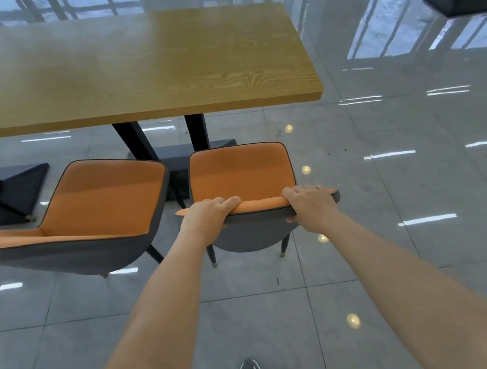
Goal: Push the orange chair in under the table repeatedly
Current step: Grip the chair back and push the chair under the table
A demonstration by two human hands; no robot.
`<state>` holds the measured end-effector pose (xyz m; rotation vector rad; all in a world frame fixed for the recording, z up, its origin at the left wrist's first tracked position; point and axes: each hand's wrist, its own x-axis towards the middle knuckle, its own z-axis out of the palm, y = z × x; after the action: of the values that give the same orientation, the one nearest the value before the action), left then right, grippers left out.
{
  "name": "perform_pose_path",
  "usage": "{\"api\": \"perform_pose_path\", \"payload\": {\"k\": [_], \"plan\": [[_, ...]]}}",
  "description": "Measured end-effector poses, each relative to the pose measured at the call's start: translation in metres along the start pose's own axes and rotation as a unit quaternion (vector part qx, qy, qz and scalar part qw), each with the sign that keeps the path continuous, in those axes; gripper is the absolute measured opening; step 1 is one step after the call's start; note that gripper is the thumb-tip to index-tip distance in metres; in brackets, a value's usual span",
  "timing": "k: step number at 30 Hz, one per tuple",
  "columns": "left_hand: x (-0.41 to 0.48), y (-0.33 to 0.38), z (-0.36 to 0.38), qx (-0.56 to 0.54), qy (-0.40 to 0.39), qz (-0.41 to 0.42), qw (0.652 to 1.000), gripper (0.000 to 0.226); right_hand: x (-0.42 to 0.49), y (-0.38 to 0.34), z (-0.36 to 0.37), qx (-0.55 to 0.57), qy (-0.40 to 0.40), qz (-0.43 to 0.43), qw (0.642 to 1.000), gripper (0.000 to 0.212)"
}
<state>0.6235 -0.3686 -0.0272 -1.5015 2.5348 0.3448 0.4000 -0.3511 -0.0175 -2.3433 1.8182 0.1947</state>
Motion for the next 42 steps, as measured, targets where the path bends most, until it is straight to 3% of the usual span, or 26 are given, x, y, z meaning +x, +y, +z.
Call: {"api": "perform_pose_path", "payload": {"k": [5,8,11,17,25,30,36,42], "plan": [[-0.009,0.009,-0.003,0.062,0.017,-0.039,0.997,0.057,-0.004,-0.002,-0.003,0.024,-0.059,0.035,0.997,0.077],[-0.021,0.010,-0.012,0.077,0.017,-0.072,0.994,0.062,-0.006,-0.004,-0.013,0.044,-0.107,0.050,0.992,0.092],[-0.042,0.008,-0.025,0.075,0.050,-0.118,0.989,0.061,-0.007,-0.012,-0.032,0.078,-0.102,0.054,0.990,0.089],[-0.101,-0.018,-0.063,0.044,0.142,-0.202,0.968,0.071,0.002,-0.059,-0.089,0.099,0.000,-0.011,0.995,0.083],[-0.179,-0.137,-0.111,0.056,0.186,-0.274,0.942,0.072,0.048,-0.193,-0.149,0.080,0.060,-0.113,0.989,0.084],[-0.231,-0.256,-0.106,0.051,0.153,-0.286,0.944,0.076,0.088,-0.323,-0.142,0.069,0.052,-0.160,0.983,0.086],[-0.281,-0.383,-0.087,0.055,0.079,-0.247,0.964,0.084,0.125,-0.466,-0.119,0.082,-0.011,-0.153,0.985,0.089],[-0.298,-0.450,-0.047,0.026,0.025,-0.230,0.972,0.090,0.141,-0.536,-0.071,0.086,-0.072,-0.150,0.982,0.097]]}}
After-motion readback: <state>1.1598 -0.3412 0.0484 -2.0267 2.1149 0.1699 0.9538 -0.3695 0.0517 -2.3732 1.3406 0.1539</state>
